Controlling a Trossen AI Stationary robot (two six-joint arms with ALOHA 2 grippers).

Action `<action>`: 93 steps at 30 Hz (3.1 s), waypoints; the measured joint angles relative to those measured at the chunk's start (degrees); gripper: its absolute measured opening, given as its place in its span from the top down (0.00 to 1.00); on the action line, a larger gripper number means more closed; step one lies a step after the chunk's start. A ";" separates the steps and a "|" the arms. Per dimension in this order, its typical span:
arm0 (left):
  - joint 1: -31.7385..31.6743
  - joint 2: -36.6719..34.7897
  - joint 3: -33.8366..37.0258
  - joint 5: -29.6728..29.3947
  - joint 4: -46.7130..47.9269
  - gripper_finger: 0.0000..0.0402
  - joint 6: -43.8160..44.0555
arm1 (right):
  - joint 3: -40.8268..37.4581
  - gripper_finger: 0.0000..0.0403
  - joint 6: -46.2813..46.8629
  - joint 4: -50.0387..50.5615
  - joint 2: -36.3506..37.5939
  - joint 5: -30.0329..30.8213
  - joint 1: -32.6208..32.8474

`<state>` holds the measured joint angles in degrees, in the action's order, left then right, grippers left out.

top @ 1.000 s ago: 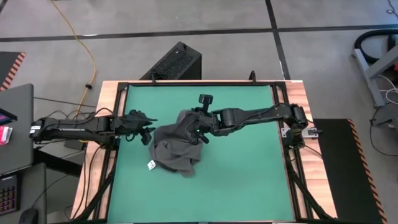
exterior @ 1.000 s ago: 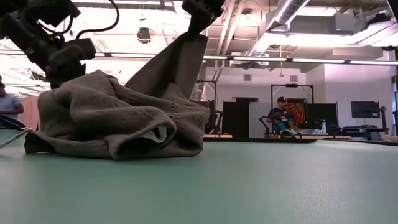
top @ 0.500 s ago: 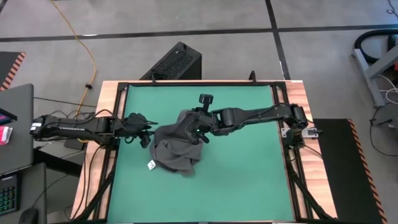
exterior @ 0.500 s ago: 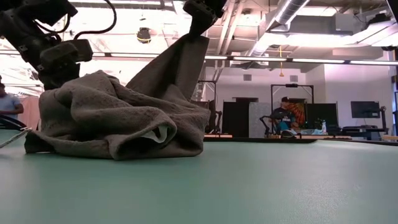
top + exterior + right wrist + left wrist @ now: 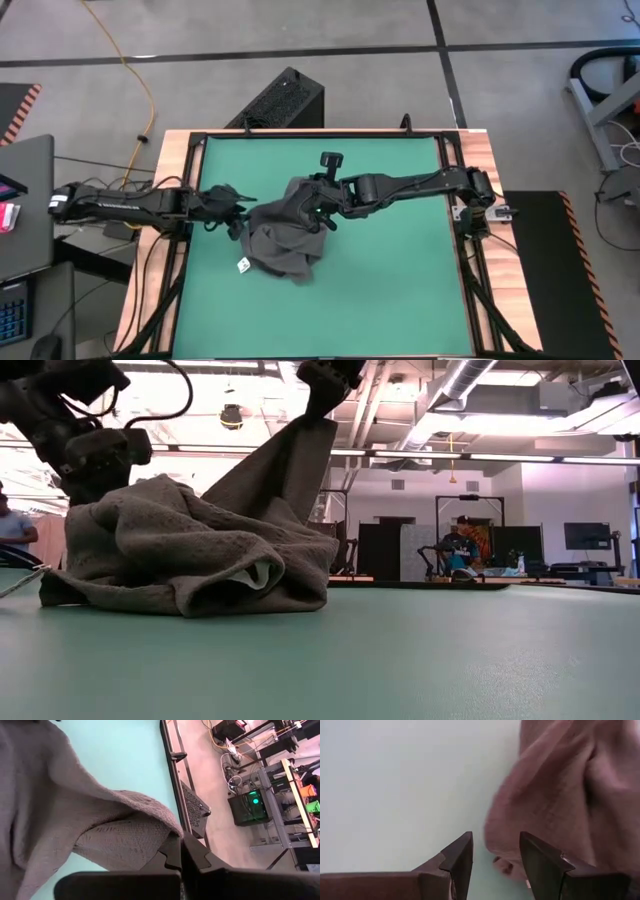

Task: Roll towel
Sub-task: Roll the gray towel

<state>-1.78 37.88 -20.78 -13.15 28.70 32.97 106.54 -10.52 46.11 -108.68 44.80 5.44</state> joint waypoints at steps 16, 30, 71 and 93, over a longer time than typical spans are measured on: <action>0.07 5.45 -9.99 -4.39 5.14 0.62 -9.54 | 0.00 0.97 -0.46 0.22 -0.02 -1.41 0.04; 0.17 14.94 -6.89 -7.07 0.78 0.62 -15.19 | 0.00 0.97 -0.44 1.46 -0.04 -2.77 0.06; -0.74 14.45 -53.02 -26.48 27.97 1.00 -33.72 | 0.00 0.97 -6.54 -3.76 10.13 26.59 -3.05; -14.41 23.98 -67.21 -24.10 32.37 1.00 -46.59 | 0.02 0.97 -11.84 -0.80 15.26 43.84 -7.33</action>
<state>-16.19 61.86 -87.99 -37.25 61.07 -13.63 106.56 -22.36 45.30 -93.43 88.63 -1.89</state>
